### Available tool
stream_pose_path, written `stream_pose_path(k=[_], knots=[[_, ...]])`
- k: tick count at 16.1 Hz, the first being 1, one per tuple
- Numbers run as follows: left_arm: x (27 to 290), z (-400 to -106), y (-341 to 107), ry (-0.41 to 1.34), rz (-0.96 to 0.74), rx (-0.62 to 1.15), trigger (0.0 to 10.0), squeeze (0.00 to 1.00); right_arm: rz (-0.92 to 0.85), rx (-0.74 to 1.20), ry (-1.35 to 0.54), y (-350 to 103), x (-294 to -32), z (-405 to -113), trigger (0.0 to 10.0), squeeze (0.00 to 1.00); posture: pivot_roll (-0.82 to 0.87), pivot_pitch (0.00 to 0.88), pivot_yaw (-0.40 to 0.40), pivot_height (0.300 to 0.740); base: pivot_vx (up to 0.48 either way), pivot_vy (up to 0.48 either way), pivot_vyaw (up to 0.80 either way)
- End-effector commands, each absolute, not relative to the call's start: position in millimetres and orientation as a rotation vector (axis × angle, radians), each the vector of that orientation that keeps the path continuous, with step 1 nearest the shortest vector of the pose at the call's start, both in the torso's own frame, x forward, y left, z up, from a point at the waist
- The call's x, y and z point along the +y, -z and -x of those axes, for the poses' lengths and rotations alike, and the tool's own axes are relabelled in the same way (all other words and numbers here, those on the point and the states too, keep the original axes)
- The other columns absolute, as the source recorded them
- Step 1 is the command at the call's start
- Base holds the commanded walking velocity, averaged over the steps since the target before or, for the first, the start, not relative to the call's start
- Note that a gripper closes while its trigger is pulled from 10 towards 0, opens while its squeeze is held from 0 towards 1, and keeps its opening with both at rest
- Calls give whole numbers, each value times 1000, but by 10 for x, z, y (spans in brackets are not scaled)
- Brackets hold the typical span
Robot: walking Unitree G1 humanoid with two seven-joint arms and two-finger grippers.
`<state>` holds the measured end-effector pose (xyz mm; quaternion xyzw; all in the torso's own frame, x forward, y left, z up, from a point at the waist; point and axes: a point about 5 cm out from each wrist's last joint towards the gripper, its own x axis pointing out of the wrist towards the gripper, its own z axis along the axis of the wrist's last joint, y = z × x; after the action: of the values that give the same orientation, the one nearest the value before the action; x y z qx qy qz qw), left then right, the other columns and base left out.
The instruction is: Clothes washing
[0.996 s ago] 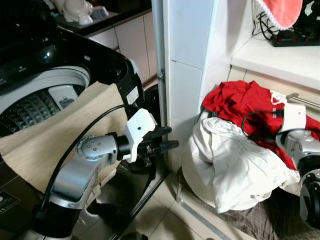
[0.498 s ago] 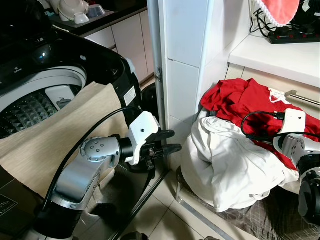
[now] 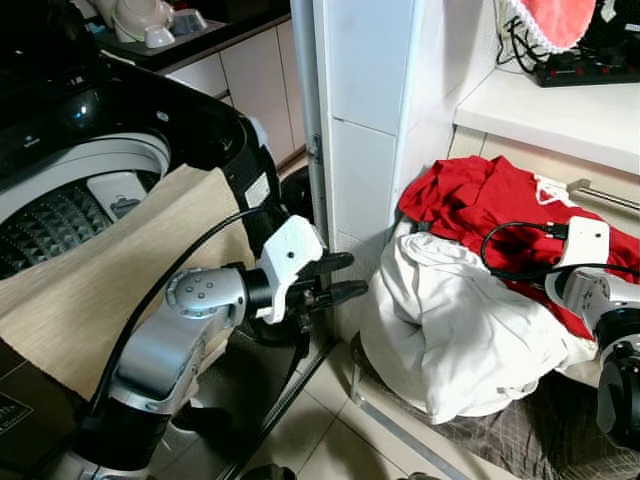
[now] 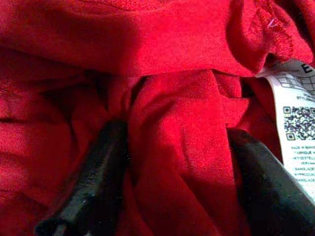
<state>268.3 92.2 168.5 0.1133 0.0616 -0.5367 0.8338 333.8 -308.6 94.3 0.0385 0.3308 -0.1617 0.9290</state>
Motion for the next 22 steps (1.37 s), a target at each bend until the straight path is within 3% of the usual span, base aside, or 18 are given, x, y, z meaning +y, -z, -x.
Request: stream_pose_path(k=[1,15,17,22], knots=[[935,-2700,-1676,1123,-250,135,10000,0,-95,667,301,-987,-3008,-3401,0,0,-41,27,102,740,0,0,0],[973,-2872,-1683,996,-250,95,10000,0,-108,548,264,-1199,-3009,-3513,0,0,-45,0,71,740,0,0,0],[1051,-3005,-1707,862,-193,75,10000,0,-199,396,183,-1575,-2971,-3636,0,0,-46,0,67,740,0,0,0],[1083,-3070,-1829,819,-188,8,10000,0,-197,111,-8,-2493,-2786,-3655,0,0,-42,0,55,740,0,0,0]])
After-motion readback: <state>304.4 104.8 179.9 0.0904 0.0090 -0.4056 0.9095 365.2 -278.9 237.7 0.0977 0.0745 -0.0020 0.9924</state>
